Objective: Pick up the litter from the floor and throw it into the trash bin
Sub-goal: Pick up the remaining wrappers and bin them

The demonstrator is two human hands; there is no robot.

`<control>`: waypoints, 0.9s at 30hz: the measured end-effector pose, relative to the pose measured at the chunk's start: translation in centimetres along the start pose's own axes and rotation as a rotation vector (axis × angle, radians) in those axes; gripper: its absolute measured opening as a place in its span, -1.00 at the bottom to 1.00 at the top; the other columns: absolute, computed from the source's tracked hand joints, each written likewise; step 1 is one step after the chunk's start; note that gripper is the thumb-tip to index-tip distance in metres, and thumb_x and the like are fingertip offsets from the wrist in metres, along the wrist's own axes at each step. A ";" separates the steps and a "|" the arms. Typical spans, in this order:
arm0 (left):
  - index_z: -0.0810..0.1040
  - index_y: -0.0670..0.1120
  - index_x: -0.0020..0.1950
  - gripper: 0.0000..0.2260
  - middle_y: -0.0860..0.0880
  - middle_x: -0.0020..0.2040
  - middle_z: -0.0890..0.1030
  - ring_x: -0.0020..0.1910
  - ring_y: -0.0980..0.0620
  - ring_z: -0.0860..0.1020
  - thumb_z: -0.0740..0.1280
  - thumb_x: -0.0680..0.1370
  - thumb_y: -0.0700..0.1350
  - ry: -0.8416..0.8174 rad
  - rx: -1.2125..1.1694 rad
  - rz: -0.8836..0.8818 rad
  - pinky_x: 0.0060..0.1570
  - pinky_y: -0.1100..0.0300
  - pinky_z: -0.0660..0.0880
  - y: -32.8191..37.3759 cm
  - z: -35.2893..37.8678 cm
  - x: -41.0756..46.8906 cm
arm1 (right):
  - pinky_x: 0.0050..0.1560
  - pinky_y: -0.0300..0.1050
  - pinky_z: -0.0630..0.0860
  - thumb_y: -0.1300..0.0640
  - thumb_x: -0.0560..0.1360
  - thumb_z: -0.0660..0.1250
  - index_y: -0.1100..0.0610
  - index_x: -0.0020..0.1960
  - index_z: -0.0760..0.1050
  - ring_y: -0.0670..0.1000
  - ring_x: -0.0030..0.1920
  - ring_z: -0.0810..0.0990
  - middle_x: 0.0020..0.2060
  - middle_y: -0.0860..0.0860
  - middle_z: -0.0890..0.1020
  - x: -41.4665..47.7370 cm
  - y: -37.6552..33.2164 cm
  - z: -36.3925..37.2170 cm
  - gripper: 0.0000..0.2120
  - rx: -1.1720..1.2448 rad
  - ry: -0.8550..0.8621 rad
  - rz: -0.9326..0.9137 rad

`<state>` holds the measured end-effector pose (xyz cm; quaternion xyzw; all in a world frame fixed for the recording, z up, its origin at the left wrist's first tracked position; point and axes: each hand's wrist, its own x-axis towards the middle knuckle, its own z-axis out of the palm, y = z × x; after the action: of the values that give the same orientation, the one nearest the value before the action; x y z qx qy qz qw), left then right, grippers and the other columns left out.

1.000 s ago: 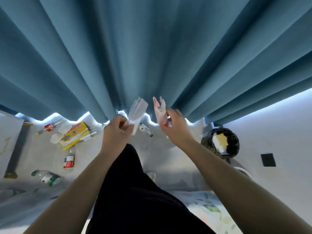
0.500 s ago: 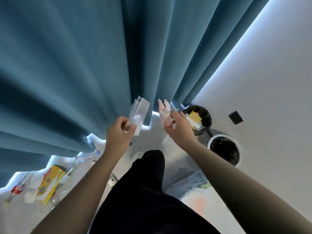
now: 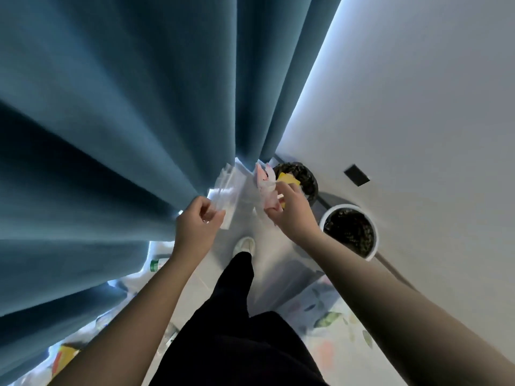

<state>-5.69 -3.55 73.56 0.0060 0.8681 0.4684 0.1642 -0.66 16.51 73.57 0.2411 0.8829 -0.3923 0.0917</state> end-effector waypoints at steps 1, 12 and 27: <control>0.38 -0.12 -0.24 -0.77 0.03 -0.36 0.41 -0.38 0.11 0.35 0.43 0.45 -0.17 -0.034 0.019 0.003 -0.33 0.31 0.31 0.8 1.0 1.7 | -0.06 0.06 0.58 0.19 0.42 0.39 0.11 0.14 0.46 0.05 -0.02 0.57 0.09 0.03 0.45 1.3 0.7 -0.6 -0.69 0.009 0.005 0.023; 0.20 -0.06 -0.31 -0.63 0.05 -0.40 0.31 -0.41 0.03 0.28 0.43 0.42 -0.17 -0.350 0.187 -0.286 -0.42 0.20 0.24 -3.1 20.3 18.5 | -0.23 -0.04 0.46 0.14 0.47 0.30 0.04 0.23 0.38 0.08 -0.08 0.48 0.09 0.03 0.39 13.8 19.6 0.9 -0.66 -0.090 0.023 0.363; 0.51 -0.15 0.18 -0.77 -0.09 0.09 0.56 0.04 -0.08 0.52 0.33 0.54 -0.14 -0.363 0.317 -0.404 -0.04 0.17 0.45 -21.4 48.4 31.5 | -0.15 0.01 0.49 0.27 0.40 0.42 0.02 0.36 0.30 0.20 0.35 0.27 0.38 0.12 0.25 32.0 42.2 16.4 -0.40 -0.604 -0.167 0.129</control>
<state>-18.35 28.85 22.72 -0.0578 0.8704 0.2766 0.4031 -7.84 40.00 23.92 0.2255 0.9318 -0.1242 0.2560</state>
